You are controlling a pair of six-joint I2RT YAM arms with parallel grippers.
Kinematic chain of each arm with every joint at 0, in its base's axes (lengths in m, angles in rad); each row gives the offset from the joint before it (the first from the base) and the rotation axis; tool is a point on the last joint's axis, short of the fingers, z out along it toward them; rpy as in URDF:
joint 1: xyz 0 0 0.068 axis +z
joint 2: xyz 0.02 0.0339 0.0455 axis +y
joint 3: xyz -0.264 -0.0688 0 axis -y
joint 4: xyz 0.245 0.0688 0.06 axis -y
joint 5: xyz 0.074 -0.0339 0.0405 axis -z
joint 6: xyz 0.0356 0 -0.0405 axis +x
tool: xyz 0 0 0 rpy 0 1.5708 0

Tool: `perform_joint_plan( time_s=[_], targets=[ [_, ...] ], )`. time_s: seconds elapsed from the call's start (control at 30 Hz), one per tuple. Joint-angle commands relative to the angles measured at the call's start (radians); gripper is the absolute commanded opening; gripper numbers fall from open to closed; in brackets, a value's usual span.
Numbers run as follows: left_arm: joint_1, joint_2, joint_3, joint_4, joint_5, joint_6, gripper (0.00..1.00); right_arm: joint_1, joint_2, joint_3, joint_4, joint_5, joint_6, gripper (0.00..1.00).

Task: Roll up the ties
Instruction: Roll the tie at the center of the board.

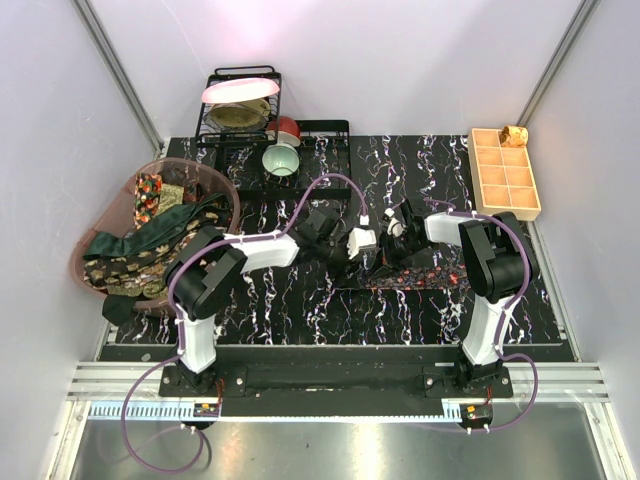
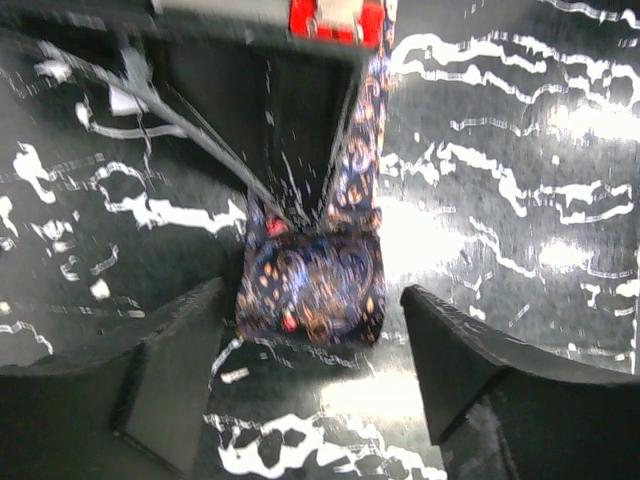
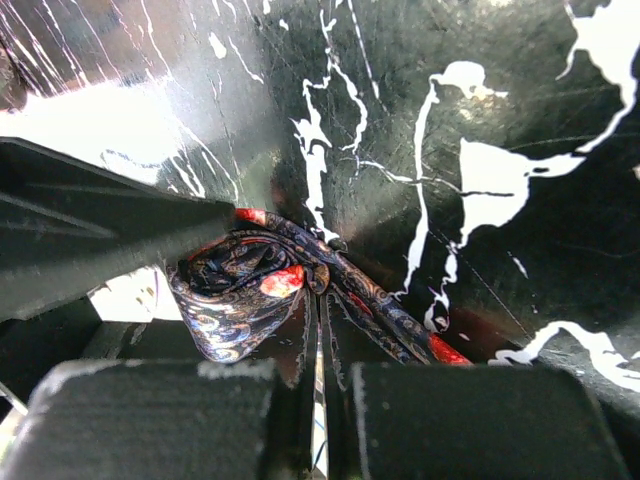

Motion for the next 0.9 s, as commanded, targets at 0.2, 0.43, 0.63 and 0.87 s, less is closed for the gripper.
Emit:
perform_joint_plan(
  time_s=[0.2, 0.43, 0.63, 0.87],
  targets=[
    [-0.024, 0.072, 0.044, 0.104, 0.009, -0.009, 0.53, 0.0, 0.026, 0.017, -0.015, 0.08, -0.034, 0.0],
    [-0.032, 0.055, 0.024, -0.03, -0.043, 0.069, 0.42, 0.0, 0.023, 0.019, -0.018, 0.077, -0.032, 0.0],
    [-0.035, 0.032, 0.01, -0.104, -0.102, 0.115, 0.37, -0.002, 0.026, 0.028, -0.024, 0.055, -0.029, 0.0],
    [-0.075, 0.021, 0.041, -0.202, -0.223, 0.16, 0.32, -0.072, -0.021, 0.086, -0.097, -0.089, -0.049, 0.34]
  ],
)
